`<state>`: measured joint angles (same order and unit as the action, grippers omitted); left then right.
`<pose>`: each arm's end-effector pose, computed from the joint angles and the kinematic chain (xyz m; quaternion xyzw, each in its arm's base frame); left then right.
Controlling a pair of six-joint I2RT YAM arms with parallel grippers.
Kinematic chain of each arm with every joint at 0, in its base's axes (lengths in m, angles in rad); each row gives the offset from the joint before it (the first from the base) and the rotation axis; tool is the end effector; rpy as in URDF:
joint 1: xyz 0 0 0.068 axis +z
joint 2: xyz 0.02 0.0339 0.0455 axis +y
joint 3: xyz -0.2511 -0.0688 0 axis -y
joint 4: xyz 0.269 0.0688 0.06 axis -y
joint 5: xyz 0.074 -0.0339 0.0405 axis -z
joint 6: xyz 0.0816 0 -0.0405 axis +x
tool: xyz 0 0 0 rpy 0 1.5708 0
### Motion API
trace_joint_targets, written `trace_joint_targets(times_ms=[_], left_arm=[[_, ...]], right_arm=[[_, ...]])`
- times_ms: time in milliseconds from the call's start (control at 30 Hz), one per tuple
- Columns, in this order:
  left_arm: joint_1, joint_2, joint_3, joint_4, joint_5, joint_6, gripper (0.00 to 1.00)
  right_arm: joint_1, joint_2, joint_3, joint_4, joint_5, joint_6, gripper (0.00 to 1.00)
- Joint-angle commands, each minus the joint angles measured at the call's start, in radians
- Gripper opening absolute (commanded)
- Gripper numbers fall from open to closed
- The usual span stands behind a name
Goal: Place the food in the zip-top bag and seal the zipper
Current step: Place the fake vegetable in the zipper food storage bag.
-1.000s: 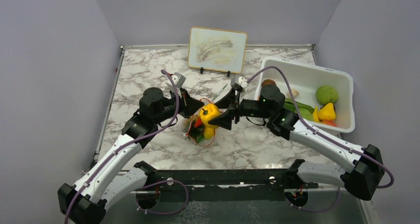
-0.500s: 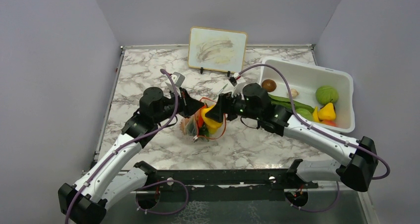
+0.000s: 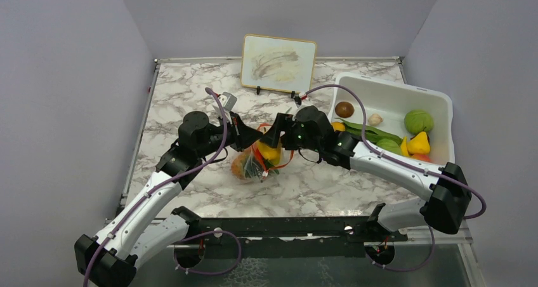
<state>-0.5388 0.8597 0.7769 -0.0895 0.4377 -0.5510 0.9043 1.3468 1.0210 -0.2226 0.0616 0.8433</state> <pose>0.2182 -0.1707 0.3159 0.1352 0.7479 -0.4678 0.4512 0.2333 0.2884 0.2480 -0.0115 0.8718 0.3577 0.3345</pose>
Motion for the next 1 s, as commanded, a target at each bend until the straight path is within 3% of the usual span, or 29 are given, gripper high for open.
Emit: trace_joint_targets(times_ms=[0,67,167,267,433,967], left_arm=[[-0.003,-0.015,0.009,0.073,0.038,-0.011,0.00],[-0.004,-0.002,0.013,0.063,0.046,-0.006,0.00],[-0.004,0.021,0.023,0.048,0.059,0.002,0.00],[-0.003,0.023,0.020,0.055,0.062,0.006,0.00],[-0.003,0.021,0.021,0.057,0.056,0.010,0.00],[-0.003,0.037,0.042,0.064,0.044,0.004,0.00]], right_arm=[[0.006,-0.004,0.018,0.044,0.077,0.052,0.76],[0.007,-0.022,-0.012,0.076,0.086,0.012,0.84],[0.007,-0.062,-0.026,0.048,0.110,-0.022,0.85],[0.007,-0.121,-0.038,0.059,0.036,-0.090,0.84],[0.007,-0.223,-0.077,0.079,-0.039,-0.152,0.77],[0.007,-0.383,-0.169,-0.033,-0.014,-0.097,0.60]])
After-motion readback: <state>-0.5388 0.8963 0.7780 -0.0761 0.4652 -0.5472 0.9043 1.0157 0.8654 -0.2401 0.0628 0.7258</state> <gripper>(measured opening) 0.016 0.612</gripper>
